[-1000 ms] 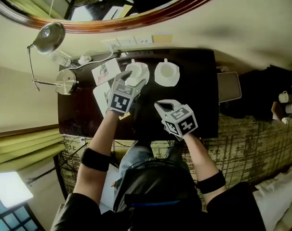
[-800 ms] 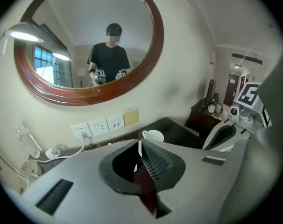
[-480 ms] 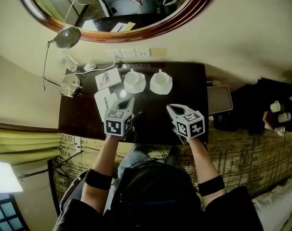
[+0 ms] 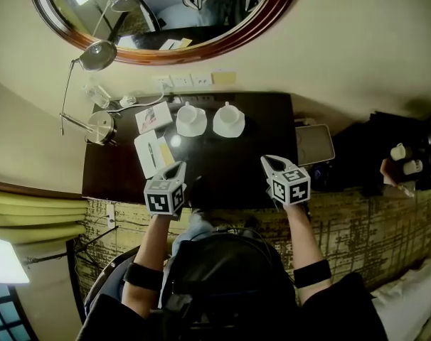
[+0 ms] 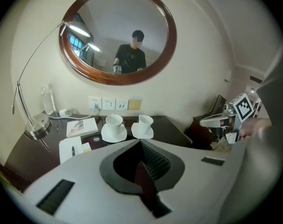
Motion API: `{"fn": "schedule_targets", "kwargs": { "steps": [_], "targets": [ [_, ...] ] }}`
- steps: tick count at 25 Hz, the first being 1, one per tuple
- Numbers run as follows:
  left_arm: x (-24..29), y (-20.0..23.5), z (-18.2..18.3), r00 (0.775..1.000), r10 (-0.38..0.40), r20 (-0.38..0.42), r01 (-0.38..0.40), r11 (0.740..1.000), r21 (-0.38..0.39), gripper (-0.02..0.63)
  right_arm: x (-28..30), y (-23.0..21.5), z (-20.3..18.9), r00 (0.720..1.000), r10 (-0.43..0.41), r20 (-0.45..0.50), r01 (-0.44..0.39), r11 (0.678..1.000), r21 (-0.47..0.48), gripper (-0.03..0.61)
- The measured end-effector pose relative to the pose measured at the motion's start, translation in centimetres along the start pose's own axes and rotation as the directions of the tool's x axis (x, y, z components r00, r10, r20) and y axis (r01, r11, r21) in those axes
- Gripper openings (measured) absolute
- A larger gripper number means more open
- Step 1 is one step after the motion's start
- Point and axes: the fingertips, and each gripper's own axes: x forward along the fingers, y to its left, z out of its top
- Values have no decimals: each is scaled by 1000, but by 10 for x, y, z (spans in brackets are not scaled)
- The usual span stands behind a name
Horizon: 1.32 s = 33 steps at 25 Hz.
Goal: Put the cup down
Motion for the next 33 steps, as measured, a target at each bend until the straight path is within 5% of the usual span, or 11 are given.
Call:
{"fn": "schedule_targets", "kwargs": {
  "steps": [8,33],
  "targets": [
    [-11,-9,-10,1000,-10,10,10,1000,-27,11,-19,-16,-2,998,-55,25,56,998,-32,0],
    [-6,1,5,999,10,41,-9,1000,-26,11,-10,-20,9,999,-47,19,48,997,-63,0]
  ]
}}
